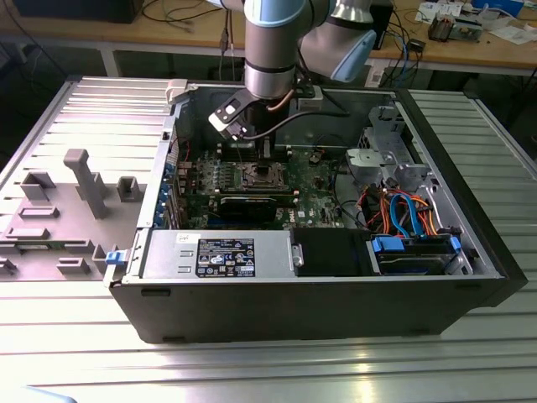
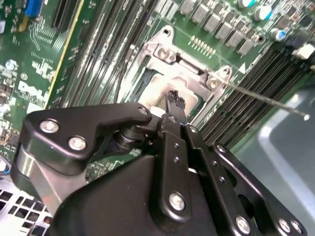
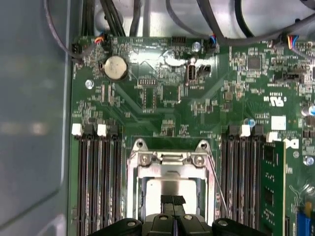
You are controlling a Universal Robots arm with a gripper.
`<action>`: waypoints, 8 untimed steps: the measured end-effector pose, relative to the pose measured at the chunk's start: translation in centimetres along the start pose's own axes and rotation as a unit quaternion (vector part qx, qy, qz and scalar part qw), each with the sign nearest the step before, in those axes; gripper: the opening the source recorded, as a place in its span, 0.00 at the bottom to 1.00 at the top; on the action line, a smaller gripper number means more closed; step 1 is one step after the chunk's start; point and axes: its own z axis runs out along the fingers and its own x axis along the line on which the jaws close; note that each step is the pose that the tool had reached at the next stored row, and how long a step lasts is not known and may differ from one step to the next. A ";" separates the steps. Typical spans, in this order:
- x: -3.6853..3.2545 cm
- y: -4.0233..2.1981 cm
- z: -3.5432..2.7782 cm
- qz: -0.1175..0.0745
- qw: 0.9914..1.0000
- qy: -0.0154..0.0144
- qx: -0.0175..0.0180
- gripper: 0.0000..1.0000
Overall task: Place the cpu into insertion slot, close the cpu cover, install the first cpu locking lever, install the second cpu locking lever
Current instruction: 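Close the cpu cover, then install the first cpu locking lever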
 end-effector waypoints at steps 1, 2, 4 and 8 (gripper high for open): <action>0.00 0.00 0.00 0.000 1.000 0.000 0.000 0.11; 0.00 0.12 0.02 0.000 1.000 0.000 0.000 0.11; 0.00 0.26 0.04 0.000 1.000 0.000 0.000 0.11; 0.00 0.29 0.04 0.000 1.000 0.000 0.000 0.11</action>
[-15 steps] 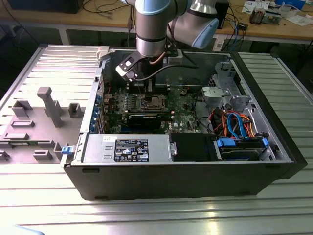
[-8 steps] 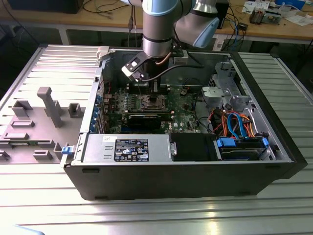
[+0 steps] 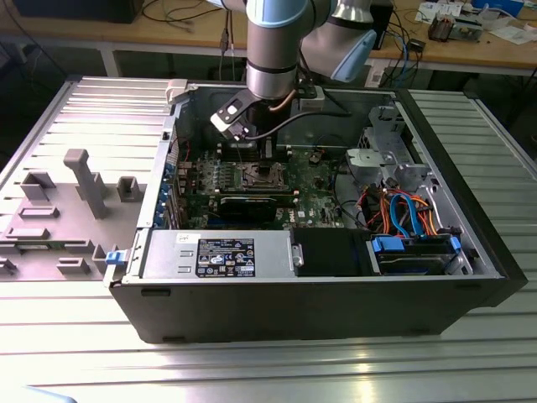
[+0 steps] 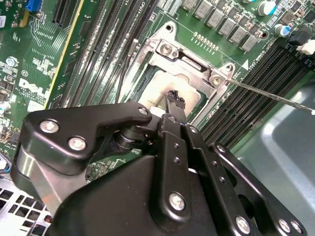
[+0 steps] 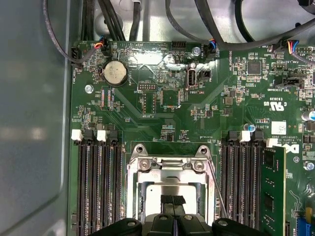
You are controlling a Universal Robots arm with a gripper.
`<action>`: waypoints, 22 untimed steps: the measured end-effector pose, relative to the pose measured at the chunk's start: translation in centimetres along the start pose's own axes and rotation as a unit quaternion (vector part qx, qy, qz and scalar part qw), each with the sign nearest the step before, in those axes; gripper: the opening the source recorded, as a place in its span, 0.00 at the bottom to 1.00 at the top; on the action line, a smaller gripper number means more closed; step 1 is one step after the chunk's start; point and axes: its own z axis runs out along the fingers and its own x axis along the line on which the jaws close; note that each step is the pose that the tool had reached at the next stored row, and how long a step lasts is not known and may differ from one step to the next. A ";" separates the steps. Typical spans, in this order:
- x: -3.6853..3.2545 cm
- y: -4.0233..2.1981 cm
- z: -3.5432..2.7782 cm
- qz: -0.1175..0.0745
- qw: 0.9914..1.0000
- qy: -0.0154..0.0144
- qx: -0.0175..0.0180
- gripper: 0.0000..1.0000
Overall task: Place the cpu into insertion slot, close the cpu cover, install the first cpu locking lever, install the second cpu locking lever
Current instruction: 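Install the first cpu locking lever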
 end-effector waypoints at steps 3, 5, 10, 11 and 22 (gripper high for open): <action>0.00 0.02 0.01 0.000 1.000 0.000 0.000 0.11; 0.00 0.11 0.02 0.000 1.000 0.000 0.000 0.11; -0.02 0.16 -0.77 0.000 1.000 0.000 0.000 0.11; -0.02 0.16 -0.89 0.000 1.000 0.000 0.000 0.11; -0.04 0.17 -2.31 0.000 1.000 0.000 0.000 0.11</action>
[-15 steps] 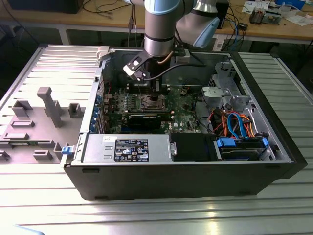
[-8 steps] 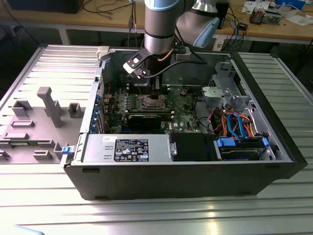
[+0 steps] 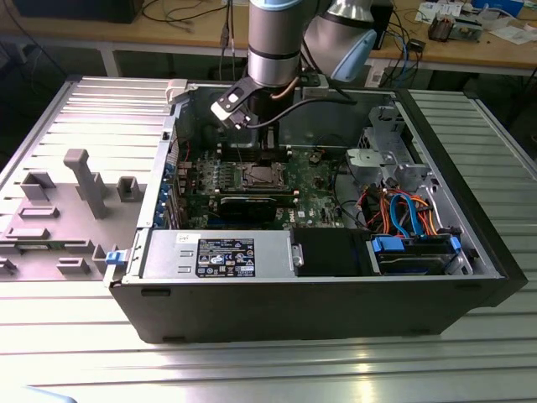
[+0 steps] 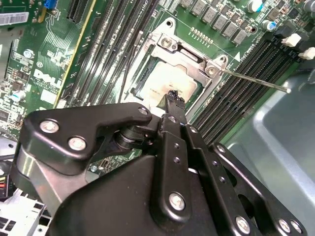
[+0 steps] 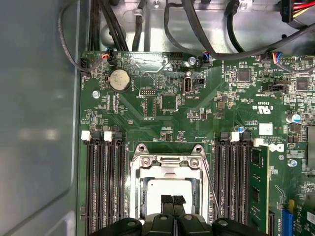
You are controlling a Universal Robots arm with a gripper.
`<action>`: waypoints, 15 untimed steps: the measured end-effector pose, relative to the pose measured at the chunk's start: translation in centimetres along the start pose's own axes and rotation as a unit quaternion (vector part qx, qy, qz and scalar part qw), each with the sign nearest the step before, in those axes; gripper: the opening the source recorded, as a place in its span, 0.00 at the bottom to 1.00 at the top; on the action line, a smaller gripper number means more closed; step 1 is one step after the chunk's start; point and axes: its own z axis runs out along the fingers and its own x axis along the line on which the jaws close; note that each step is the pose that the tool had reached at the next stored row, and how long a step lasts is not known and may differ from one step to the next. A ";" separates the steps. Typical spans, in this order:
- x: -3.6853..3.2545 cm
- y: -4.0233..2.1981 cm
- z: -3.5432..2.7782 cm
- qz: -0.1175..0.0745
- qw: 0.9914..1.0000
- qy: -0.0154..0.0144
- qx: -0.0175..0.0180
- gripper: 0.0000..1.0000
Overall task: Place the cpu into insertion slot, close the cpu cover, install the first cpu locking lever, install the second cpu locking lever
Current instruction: 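Install the first cpu locking lever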
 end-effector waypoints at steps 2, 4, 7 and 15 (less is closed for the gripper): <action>0.00 0.00 -0.21 0.000 1.000 0.000 0.000 0.11; -0.01 0.00 -0.49 0.000 1.000 0.000 0.000 0.11; -0.01 0.00 -0.90 0.000 1.000 0.000 0.000 0.11; -0.05 0.01 -3.25 0.000 1.000 0.000 0.000 0.11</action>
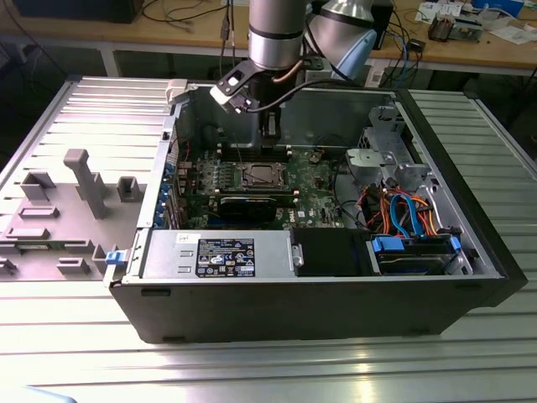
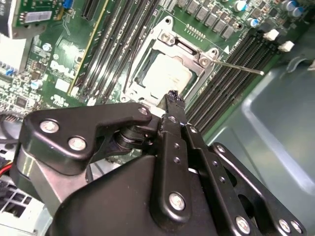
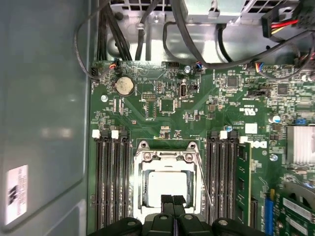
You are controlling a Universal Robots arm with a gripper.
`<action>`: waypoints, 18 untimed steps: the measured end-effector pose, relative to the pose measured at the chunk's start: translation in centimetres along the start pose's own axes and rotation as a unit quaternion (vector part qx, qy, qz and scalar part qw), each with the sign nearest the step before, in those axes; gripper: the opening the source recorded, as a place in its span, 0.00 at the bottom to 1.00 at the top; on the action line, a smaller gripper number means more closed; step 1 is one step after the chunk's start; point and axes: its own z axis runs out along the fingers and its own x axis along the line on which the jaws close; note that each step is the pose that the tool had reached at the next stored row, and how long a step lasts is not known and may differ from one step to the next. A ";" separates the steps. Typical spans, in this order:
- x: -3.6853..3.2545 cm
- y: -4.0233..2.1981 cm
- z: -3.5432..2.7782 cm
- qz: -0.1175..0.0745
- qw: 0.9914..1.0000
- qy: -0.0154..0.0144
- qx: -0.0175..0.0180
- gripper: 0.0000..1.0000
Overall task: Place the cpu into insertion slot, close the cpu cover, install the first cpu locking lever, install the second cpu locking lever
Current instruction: 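Install the first cpu locking lever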
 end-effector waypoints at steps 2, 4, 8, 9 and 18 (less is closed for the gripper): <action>-0.01 0.00 -0.49 0.000 1.000 0.000 0.000 0.11; 0.00 0.00 -0.49 0.000 1.000 0.000 0.000 0.11; -0.01 0.00 -0.50 -0.001 1.000 0.000 0.000 0.11; -0.01 0.00 -0.50 -0.003 1.000 0.000 0.000 0.11; -0.01 -0.01 -0.49 -0.078 0.997 0.000 -0.001 0.11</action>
